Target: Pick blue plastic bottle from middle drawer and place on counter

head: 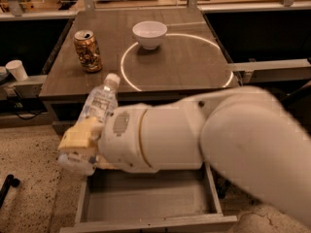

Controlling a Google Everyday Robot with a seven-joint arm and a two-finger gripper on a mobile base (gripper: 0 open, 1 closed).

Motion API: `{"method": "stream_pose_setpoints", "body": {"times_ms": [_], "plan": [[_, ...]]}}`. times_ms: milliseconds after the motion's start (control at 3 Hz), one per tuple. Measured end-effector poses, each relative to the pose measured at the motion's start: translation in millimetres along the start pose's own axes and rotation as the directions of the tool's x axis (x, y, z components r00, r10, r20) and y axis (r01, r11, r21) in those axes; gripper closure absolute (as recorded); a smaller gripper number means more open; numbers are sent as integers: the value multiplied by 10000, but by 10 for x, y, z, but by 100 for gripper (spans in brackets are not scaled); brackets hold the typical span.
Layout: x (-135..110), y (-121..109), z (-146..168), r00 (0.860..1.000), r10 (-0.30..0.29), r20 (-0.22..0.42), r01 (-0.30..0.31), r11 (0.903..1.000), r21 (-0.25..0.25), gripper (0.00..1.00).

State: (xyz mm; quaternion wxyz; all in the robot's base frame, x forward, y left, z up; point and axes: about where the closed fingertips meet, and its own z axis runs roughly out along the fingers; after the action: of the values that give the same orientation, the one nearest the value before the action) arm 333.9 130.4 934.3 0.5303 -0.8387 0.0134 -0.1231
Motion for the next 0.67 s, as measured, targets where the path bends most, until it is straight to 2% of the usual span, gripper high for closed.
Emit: {"method": "stream_pose_setpoints", "body": {"times_ms": [333, 667], "plan": [[224, -213, -265, 9996, 85, -279, -80, 9998, 165, 100], [225, -216, -265, 9996, 82, -284, -77, 9998, 170, 100]]}}
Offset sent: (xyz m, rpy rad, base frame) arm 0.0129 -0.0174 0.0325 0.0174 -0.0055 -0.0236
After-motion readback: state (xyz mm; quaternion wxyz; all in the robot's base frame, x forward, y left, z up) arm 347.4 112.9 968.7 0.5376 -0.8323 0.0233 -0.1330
